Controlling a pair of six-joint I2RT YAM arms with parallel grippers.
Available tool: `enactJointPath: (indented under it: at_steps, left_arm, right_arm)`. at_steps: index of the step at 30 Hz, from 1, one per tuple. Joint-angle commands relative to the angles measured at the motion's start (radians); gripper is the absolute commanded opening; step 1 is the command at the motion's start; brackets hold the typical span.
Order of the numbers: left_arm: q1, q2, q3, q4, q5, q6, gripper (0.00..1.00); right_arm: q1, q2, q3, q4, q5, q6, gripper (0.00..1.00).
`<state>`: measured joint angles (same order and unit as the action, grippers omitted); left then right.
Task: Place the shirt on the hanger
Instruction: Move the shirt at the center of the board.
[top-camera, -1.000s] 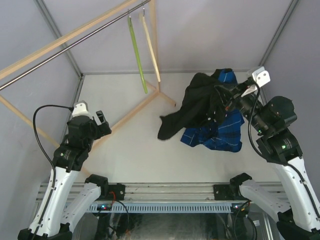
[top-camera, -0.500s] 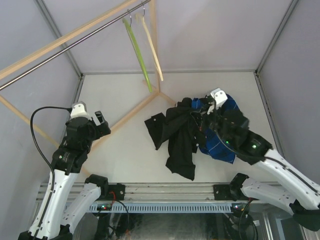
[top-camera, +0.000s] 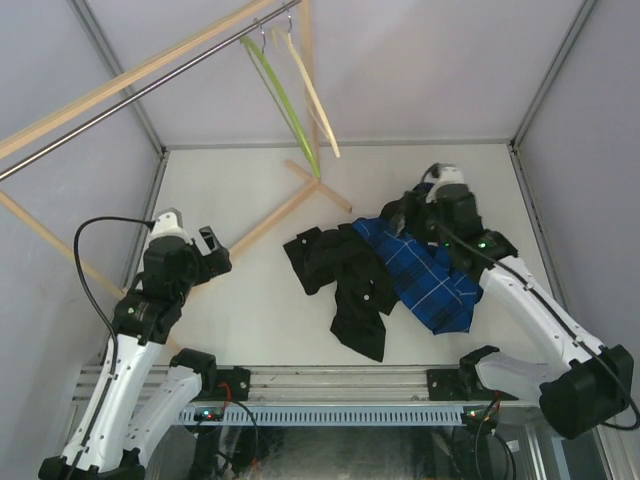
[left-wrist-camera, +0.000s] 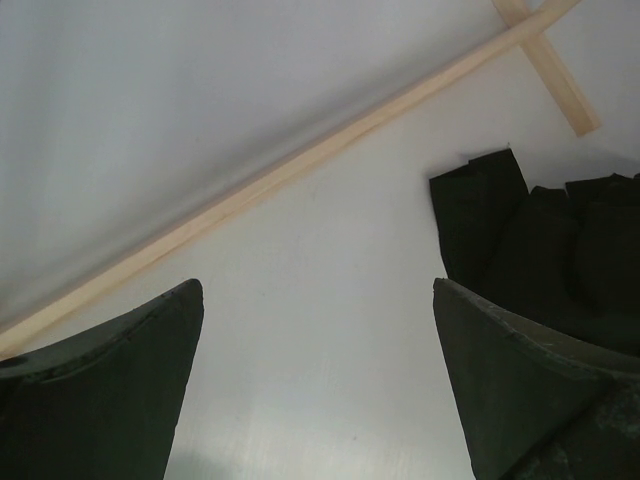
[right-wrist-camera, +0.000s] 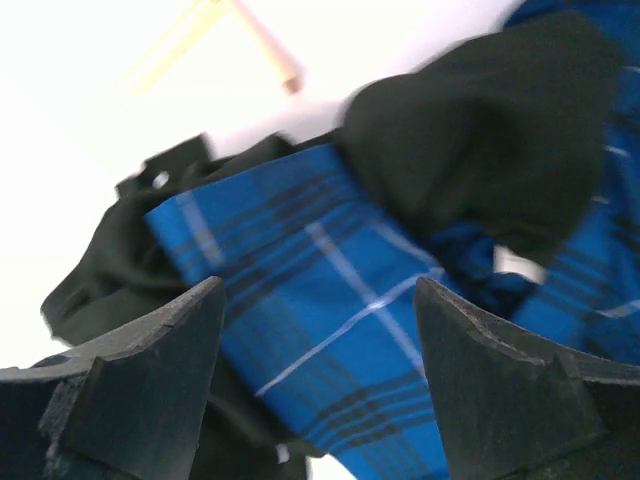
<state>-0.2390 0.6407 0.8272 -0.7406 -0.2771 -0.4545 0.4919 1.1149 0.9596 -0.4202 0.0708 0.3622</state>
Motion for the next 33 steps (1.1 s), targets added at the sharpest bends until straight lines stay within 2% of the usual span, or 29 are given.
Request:
enactJointPath:
  at_steps: [1, 5, 6, 8, 10, 16, 21, 25, 28, 33]
  left_arm:
    - [0.008, -0.003, -0.052, 0.070, 0.083, -0.070, 1.00]
    - [0.006, 0.002, -0.078, 0.084, 0.105, -0.083, 1.00]
    - [0.006, 0.005, -0.078, 0.085, 0.111, -0.084, 1.00]
    - [0.007, 0.006, -0.079, 0.086, 0.125, -0.088, 1.00]
    - [0.006, 0.000, -0.086, 0.092, 0.139, -0.091, 1.00]
    - [0.005, -0.022, -0.107, 0.095, 0.163, -0.093, 1.00]
    - [0.005, -0.034, -0.120, 0.102, 0.180, -0.098, 1.00]
    - [0.006, -0.032, -0.122, 0.108, 0.193, -0.097, 0.99]
    - [0.005, -0.022, -0.122, 0.112, 0.201, -0.095, 0.98]
    - [0.005, -0.007, -0.127, 0.121, 0.207, -0.101, 0.95]
  right_arm:
    - [-0.213, -0.016, 0.034, -0.067, -0.105, 0.121, 0.76]
    - [-0.327, 0.070, 0.041, -0.041, -0.102, 0.109, 0.77]
    - [-0.349, 0.093, 0.041, -0.022, -0.096, 0.114, 0.80]
    - [-0.384, 0.143, 0.039, 0.042, -0.105, 0.110, 0.92]
    - [-0.410, 0.204, 0.056, 0.100, -0.106, 0.104, 0.96]
    - [-0.462, 0.460, 0.187, 0.101, -0.108, 0.088, 0.99]
    - [-0.453, 0.571, 0.186, 0.095, -0.160, 0.082, 0.99]
    - [-0.456, 0.576, 0.103, 0.153, -0.201, 0.113, 0.92]
    - [-0.448, 0.549, 0.045, 0.177, -0.217, 0.115, 0.80]
    - [-0.445, 0.426, -0.095, 0.228, -0.230, 0.132, 0.39]
